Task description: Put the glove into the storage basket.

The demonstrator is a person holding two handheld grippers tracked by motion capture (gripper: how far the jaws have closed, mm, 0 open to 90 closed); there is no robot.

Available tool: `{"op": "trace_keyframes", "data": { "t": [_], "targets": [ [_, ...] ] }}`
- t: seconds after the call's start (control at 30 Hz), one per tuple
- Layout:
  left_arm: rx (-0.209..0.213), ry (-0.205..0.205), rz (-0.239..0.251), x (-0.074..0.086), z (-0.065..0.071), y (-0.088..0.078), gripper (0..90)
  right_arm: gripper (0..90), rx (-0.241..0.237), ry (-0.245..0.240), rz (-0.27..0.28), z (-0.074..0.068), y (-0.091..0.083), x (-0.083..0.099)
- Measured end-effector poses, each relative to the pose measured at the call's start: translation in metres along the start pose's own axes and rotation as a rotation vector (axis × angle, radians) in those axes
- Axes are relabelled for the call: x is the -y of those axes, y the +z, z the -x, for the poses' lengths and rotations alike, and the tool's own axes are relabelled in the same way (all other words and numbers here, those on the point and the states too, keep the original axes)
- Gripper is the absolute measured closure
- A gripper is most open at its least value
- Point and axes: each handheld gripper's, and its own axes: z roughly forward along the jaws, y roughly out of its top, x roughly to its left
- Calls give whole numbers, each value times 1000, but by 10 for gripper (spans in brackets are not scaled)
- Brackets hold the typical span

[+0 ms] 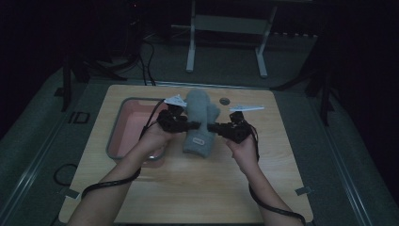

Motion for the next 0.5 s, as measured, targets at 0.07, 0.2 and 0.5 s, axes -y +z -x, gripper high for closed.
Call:
{"op": "trace_keyframes", "data": {
  "t": [0.07, 0.2, 0.5],
  "targets": [
    [-14, -2, -1, 1, -6, -10, 756, 810, -13, -2, -2, -5, 8, -7],
    [-41, -13, -9, 4, -17, -33, 756, 810, -37, -17, -14, -18, 27, -21],
    [-120, -27, -27, 16, -39, -87, 755, 809, -99, -56, -37, -51, 72, -47]
  ]
}}
